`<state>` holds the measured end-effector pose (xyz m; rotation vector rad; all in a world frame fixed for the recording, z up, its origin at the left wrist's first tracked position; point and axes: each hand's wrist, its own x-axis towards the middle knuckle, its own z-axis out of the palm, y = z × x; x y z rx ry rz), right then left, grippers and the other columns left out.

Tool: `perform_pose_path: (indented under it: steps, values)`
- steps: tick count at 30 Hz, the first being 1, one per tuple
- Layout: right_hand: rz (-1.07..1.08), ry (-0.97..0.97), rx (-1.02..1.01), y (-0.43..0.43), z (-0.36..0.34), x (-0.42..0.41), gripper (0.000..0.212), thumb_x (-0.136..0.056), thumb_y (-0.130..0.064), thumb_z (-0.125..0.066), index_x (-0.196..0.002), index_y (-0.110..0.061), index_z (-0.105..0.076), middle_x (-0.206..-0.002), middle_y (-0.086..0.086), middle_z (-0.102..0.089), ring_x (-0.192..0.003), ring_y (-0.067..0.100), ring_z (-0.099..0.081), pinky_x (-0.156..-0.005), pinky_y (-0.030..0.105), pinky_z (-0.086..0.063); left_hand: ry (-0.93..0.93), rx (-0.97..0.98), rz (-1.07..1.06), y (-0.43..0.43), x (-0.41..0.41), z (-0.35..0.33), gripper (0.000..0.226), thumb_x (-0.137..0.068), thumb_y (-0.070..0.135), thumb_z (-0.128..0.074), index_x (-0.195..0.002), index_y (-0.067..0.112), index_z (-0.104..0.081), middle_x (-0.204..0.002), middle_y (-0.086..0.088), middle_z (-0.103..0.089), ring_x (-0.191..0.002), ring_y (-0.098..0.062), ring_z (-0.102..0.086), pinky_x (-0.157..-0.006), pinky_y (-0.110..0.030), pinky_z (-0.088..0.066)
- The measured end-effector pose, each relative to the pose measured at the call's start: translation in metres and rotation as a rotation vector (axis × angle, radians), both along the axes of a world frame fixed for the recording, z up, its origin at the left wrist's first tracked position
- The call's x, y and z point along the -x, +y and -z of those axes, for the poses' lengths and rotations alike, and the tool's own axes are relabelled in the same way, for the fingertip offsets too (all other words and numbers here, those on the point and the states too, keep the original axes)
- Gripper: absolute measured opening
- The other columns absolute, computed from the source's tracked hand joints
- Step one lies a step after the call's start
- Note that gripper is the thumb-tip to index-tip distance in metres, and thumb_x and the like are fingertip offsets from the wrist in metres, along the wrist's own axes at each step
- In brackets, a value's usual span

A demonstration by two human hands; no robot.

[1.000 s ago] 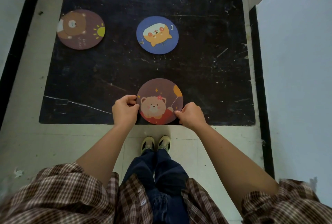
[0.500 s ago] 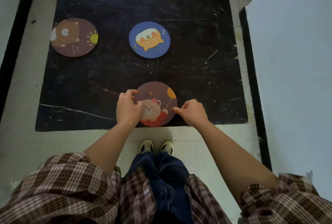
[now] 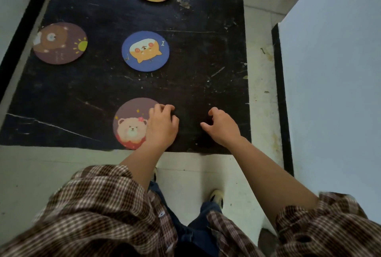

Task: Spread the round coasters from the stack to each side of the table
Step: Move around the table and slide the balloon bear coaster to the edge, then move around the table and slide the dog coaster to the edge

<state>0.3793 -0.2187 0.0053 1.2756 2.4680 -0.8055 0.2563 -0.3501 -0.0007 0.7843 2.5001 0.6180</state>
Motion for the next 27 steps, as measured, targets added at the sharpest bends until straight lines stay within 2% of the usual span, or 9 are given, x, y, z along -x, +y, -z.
perform_pose_path:
  steps: [5,14,27]
  values:
    - [-0.146,-0.017,-0.082,0.044,0.003,-0.045,0.047,-0.083,-0.041,-0.066,-0.121,-0.019,-0.049,-0.115,0.004,-0.059,-0.100,0.020,-0.057,-0.083,0.037,-0.052,0.024,0.021,-0.108,0.039,-0.062,0.000,0.037,-0.092,0.028,-0.045,-0.126,0.017,-0.049,-0.132,-0.010,-0.044,-0.125,-0.027,-0.035,-0.098,-0.042,-0.039]
    - [-0.362,0.009,-0.167,0.105,0.002,-0.087,0.053,-0.082,-0.042,-0.065,-0.126,-0.020,-0.047,-0.120,0.004,-0.056,-0.108,0.022,-0.053,-0.089,0.042,-0.049,0.029,0.063,-0.264,0.092,-0.131,-0.001,0.039,-0.091,0.034,-0.044,-0.127,0.020,-0.045,-0.136,-0.009,-0.041,-0.125,-0.027,-0.034,-0.095,-0.043,-0.040]
    - [-0.657,-0.039,-0.199,0.163,0.011,0.005,0.064,-0.081,-0.043,-0.066,-0.134,-0.021,-0.040,-0.130,0.006,-0.049,-0.122,0.027,-0.044,-0.098,0.052,-0.039,0.044,0.074,-0.563,0.134,-0.090,0.012,0.039,-0.092,0.032,-0.045,-0.129,0.019,-0.045,-0.138,-0.008,-0.041,-0.128,-0.026,-0.033,-0.099,-0.041,-0.039]
